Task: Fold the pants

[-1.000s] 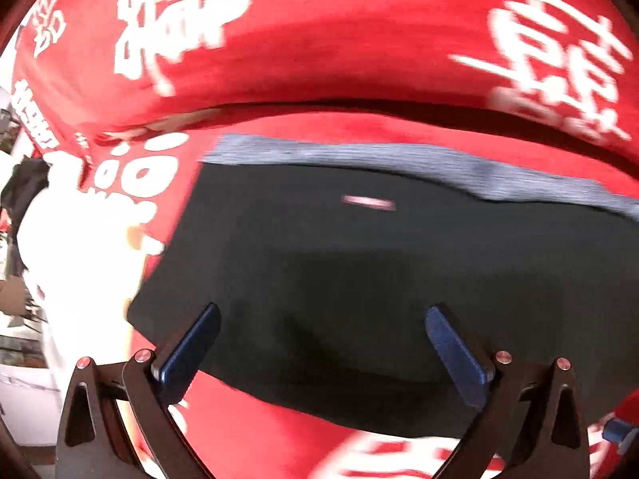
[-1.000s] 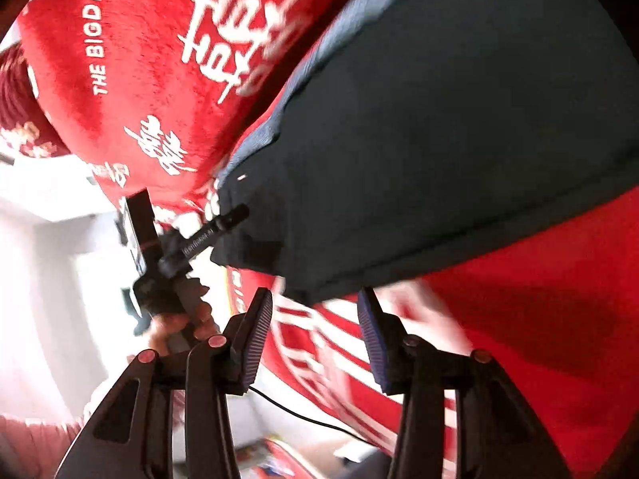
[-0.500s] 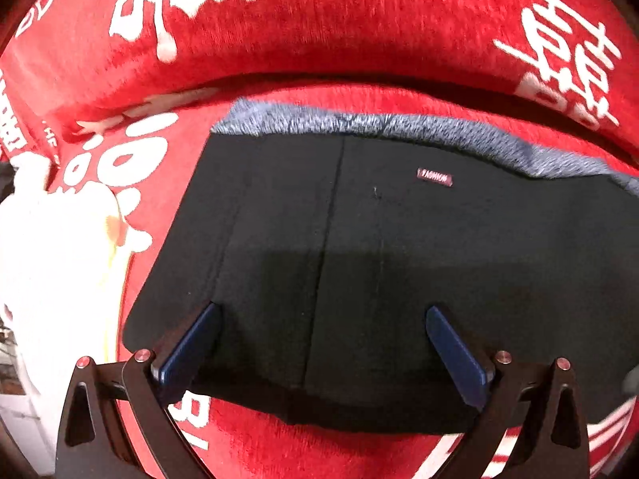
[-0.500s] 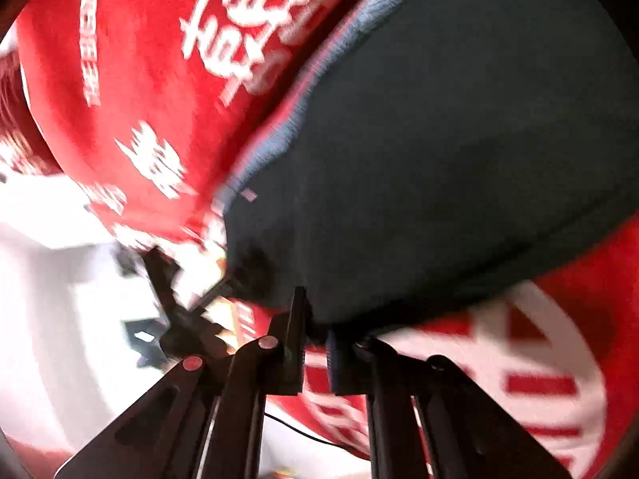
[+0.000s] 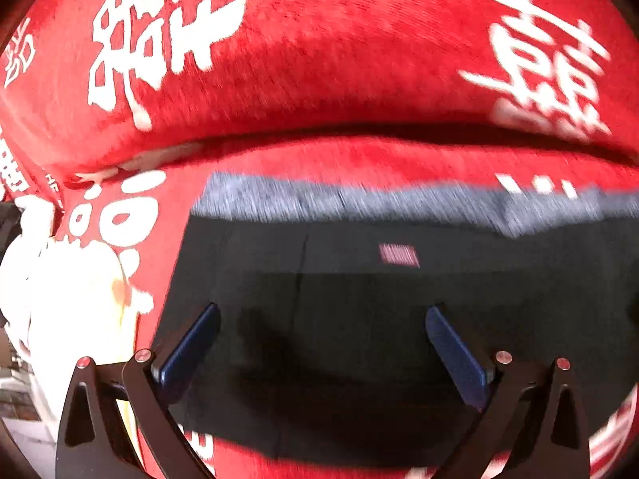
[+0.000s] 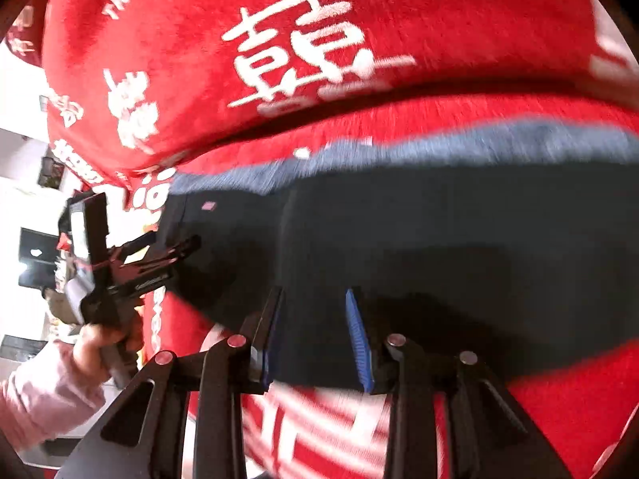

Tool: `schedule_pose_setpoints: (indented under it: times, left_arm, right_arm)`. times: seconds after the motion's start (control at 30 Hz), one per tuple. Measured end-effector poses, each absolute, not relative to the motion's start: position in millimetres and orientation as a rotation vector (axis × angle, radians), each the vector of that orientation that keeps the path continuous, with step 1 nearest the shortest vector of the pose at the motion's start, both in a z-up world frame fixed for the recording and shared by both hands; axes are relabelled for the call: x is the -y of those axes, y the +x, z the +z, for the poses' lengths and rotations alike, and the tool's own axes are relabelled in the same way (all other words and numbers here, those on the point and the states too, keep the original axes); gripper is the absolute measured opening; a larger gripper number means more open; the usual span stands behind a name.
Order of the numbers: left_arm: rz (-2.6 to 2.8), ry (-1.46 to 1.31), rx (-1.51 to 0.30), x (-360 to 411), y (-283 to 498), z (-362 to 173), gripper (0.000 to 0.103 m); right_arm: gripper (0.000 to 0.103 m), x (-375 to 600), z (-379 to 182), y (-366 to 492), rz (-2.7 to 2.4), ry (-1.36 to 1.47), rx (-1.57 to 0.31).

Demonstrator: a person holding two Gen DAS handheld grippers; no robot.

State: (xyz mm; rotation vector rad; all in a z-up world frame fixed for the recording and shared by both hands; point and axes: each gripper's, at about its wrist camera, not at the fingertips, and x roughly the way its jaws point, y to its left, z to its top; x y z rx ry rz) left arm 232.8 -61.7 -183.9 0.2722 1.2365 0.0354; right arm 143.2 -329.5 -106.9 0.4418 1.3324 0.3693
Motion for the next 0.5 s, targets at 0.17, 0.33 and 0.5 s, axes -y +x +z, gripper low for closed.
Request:
schedule_pose_setpoints:
  times: [0.17,0.33,0.5]
  left_arm:
    - [0.175,0.194,-1.268,19.7,237.5,-186.1,0.103]
    - [0.143,0.034,-1.268,-20.7,204.7,-197.9,0.103]
    - [0.127,-0.012,-1.218,-25.2,196.2,-201.1,0.103]
  right_arm:
    - [0.035,266.5,-108.3,203.4,0.511,0.337,-1.316]
    - [0.035,162.1,-115.5,256.3,0.713,0.198,-1.337]
    - [0.036,70.4,-134.3,287.1,0.815,-0.019,-1.359]
